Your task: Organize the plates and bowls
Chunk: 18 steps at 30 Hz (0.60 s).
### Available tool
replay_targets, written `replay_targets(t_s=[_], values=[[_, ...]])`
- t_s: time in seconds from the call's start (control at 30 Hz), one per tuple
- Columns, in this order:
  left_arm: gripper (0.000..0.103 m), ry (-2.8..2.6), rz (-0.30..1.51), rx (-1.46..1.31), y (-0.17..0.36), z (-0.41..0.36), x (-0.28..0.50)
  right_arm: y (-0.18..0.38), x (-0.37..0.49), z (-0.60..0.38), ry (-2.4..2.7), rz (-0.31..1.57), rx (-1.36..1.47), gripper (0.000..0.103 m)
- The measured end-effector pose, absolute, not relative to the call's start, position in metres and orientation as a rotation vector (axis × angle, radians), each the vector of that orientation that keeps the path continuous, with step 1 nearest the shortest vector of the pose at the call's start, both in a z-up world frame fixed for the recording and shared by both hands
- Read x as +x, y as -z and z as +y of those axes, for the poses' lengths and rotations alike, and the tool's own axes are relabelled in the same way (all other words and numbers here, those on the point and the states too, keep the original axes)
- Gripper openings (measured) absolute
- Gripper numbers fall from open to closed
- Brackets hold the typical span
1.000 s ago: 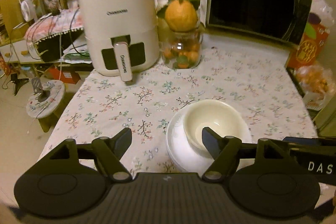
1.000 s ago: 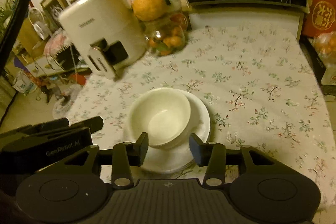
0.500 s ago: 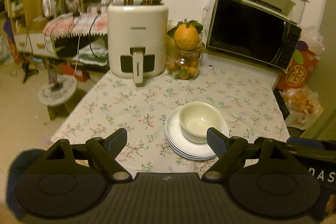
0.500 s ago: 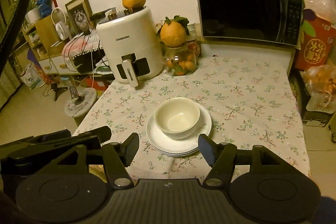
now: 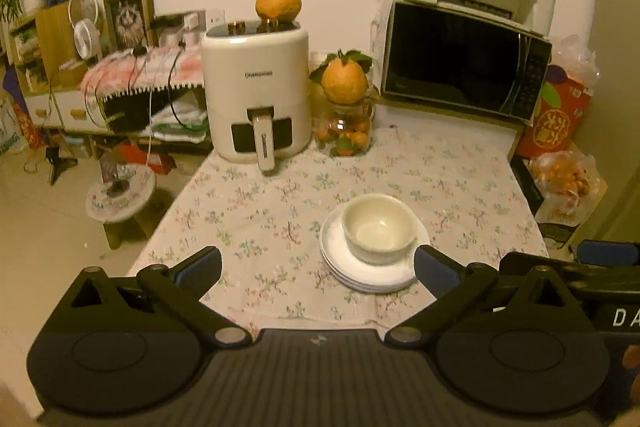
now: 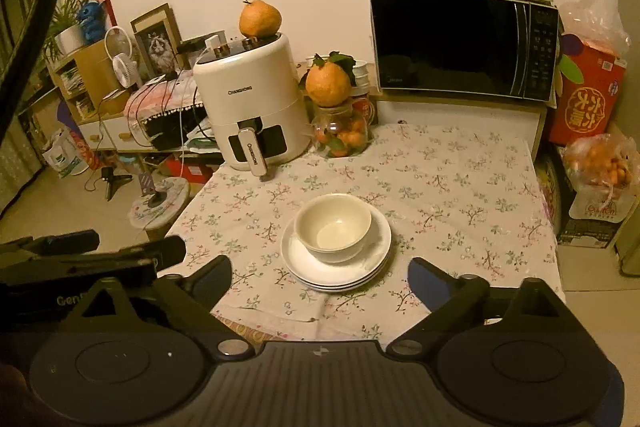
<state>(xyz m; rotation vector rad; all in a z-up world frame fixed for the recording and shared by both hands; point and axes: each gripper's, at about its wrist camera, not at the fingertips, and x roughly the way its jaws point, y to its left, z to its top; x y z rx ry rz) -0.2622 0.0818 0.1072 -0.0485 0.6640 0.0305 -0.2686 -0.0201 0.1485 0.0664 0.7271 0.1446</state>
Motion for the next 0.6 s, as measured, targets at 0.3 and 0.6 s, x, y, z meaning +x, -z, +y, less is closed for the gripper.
replay_targets(t_s=[0.3, 0.6], values=[[0.103, -0.027, 0.728, -0.050, -0.0997, 0.0814, -0.2569, -0.1451, -0.2651, -0.0210, -0.146, 0.757, 0.090, 0.101], [0.103, -0.047, 0.737, -0.045, -0.1009, 0.0816, -0.2548, -0.1442, -0.2601, -0.0211, -0.146, 0.757, 0.105, 0.101]])
